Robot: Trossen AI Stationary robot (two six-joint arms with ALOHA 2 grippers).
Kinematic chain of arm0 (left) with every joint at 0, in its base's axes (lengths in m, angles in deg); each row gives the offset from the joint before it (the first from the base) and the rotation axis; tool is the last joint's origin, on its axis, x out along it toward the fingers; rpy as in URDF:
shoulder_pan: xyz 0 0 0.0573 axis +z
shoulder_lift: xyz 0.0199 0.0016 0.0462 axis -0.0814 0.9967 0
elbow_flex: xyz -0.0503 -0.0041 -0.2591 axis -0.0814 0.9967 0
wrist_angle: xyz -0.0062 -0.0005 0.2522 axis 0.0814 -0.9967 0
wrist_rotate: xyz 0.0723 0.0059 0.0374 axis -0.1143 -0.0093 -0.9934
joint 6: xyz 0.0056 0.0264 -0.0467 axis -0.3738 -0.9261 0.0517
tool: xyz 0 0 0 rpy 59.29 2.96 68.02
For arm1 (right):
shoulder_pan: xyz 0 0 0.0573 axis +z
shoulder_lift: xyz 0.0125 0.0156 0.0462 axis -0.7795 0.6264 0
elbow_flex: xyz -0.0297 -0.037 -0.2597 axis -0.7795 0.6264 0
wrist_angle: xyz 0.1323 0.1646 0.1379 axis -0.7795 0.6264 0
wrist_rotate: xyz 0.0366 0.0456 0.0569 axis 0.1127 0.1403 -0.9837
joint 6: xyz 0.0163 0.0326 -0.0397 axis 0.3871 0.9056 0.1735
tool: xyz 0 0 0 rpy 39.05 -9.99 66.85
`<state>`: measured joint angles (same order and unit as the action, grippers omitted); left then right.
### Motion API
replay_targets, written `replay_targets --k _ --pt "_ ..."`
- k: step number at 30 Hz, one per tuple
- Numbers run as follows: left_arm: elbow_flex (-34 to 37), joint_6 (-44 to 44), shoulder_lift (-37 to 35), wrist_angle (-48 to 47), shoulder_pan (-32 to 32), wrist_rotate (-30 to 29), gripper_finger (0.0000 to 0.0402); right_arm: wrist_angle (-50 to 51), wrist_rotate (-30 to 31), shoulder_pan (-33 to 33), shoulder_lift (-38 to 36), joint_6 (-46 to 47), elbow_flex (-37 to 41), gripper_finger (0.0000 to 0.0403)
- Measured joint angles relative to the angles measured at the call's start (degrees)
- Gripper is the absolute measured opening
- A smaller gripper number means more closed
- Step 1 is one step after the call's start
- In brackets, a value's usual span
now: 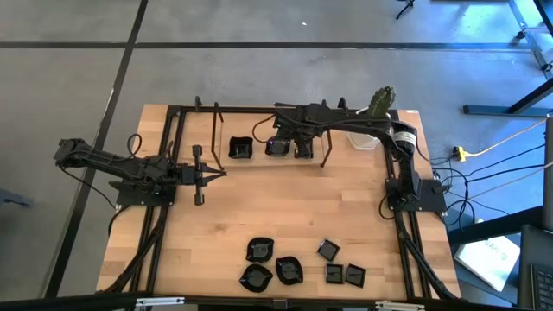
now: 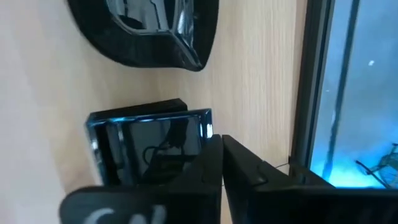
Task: Pick & Place Mini shaped plates
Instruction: Stack the square plate on the top of the square plate on the shelf
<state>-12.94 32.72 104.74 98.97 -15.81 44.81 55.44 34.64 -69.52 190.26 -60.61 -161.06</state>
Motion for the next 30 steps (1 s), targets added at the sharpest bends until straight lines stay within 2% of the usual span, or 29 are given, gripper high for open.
replay_targets --k 4,8,30 --pt "-0.02 -0.02 -0.02 0.00 -0.01 0.00 0.0006 -1.99 2.59 -0.10 0.00 -0.73 1.96 0.0021" --pt "-0.02 -0.02 -0.02 0.00 0.01 0.00 0.0008 -2.62 2.73 -0.40 0.00 -0.79 2.42 0.0025" --pt "0.00 0.40 -0.02 0.00 -0.01 0.00 0.0005 -3.81 0.25 -1.47 0.42 -0.57 3.27 0.0025"
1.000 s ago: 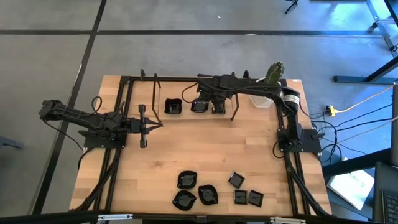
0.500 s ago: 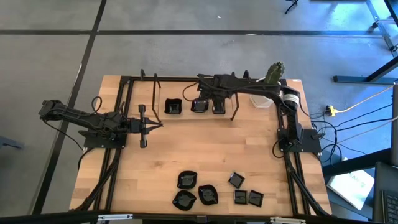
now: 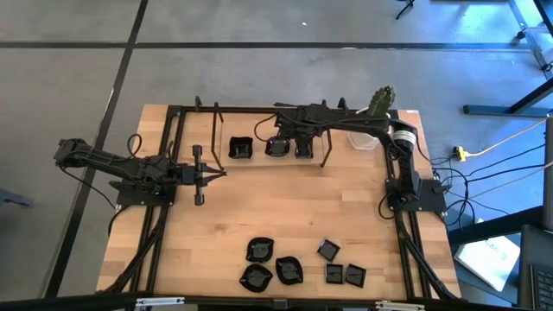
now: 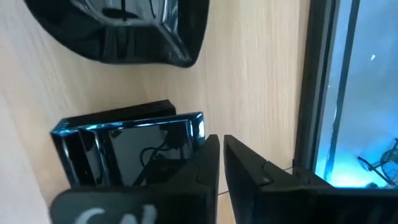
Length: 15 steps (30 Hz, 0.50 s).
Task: Pick & Place Mini shaped plates
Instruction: Stack the square plate on the top of the square plate on the shelf
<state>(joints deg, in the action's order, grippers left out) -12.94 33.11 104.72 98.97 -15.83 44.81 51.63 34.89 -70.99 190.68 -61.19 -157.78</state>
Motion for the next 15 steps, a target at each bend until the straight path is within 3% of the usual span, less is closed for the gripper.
replay_targets --k 15 --pt "-0.02 -0.29 0.01 0.00 0.01 0.00 0.0006 0.47 1.91 -0.24 0.00 0.50 0.39 0.0026"
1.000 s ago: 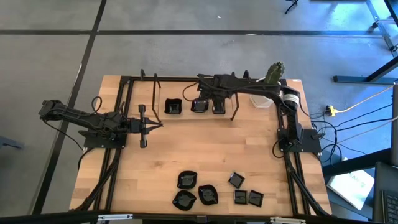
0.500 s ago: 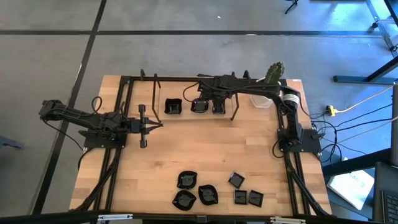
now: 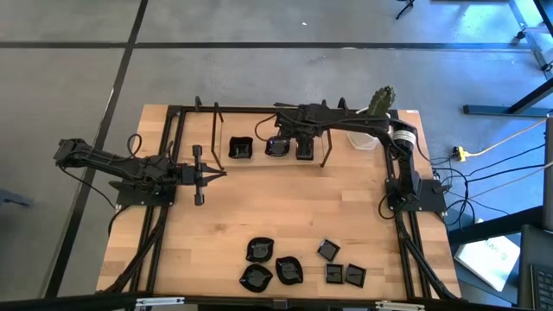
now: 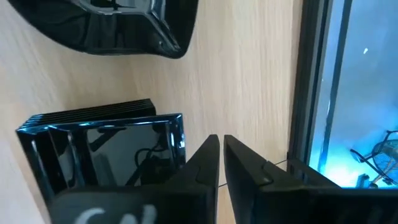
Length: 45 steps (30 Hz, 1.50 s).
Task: Pick & Place Mini shaped plates
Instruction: Stack the square plate on the top of the square plate on the shelf
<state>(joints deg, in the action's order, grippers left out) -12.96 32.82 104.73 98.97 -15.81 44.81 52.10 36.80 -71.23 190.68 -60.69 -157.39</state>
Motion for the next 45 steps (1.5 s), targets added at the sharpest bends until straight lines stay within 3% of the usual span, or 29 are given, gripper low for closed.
replay_targets --k 6,11,15,25,31,37,45 --pt "0.00 -0.10 -0.01 0.00 0.01 0.00 0.0006 3.81 3.96 0.74 -0.33 3.32 -4.98 0.0026" --pt "0.00 -0.12 -0.01 0.00 0.00 0.00 0.0004 10.67 -2.79 4.75 -2.32 5.44 -7.46 0.0025" --pt "0.01 -0.12 -0.01 0.00 0.01 0.00 0.0007 17.50 -4.22 7.92 -2.16 7.32 -6.04 0.0009" --pt "0.02 0.29 0.01 0.00 -0.01 0.01 0.0004 8.96 -6.46 9.85 -2.05 5.22 1.07 0.0025" --pt "0.00 -0.18 -0.01 0.00 0.00 0.00 0.0008 6.83 -9.15 9.88 -2.03 3.61 2.00 0.0016" --pt "0.00 0.29 -0.01 0.00 0.00 0.00 0.0004 5.78 -6.32 9.73 -2.03 4.30 2.00 0.0007" --pt "0.02 0.10 -0.01 0.00 -0.01 0.00 0.0008 5.71 -6.66 9.01 -2.03 4.84 2.00 0.0055"
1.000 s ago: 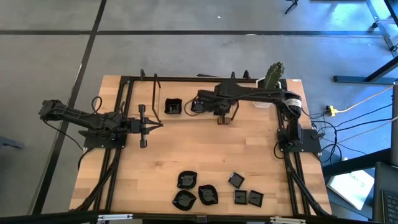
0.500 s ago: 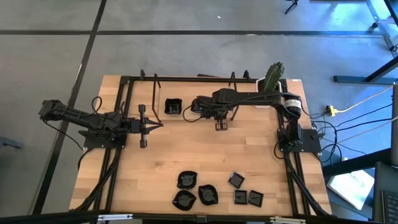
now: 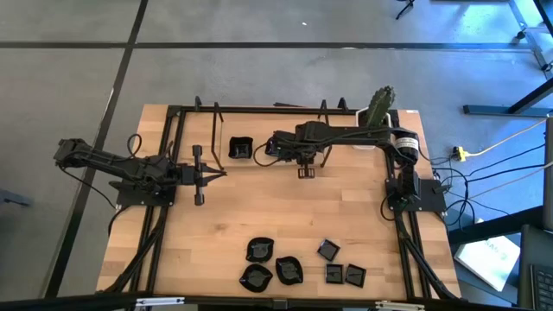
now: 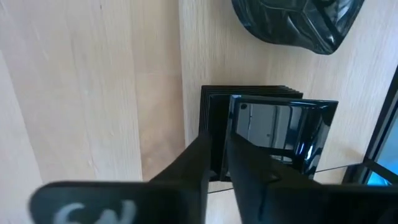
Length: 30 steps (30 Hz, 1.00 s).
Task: Pick & Place Mini shaped plates
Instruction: Stack the square plate on the top of the square plate on the shelf
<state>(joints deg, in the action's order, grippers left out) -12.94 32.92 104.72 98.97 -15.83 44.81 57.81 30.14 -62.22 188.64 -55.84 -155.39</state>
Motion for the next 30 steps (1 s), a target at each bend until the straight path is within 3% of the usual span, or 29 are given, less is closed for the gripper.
replay_targets --k 8,30 --pt "-0.02 -0.08 0.02 0.00 0.02 0.00 0.0005 0.03 -1.46 -0.25 0.00 -1.99 0.00 0.0113" --pt "-0.02 0.19 0.02 0.00 0.02 0.00 0.0005 -0.83 -3.94 -2.60 0.00 -1.76 0.00 0.0117"
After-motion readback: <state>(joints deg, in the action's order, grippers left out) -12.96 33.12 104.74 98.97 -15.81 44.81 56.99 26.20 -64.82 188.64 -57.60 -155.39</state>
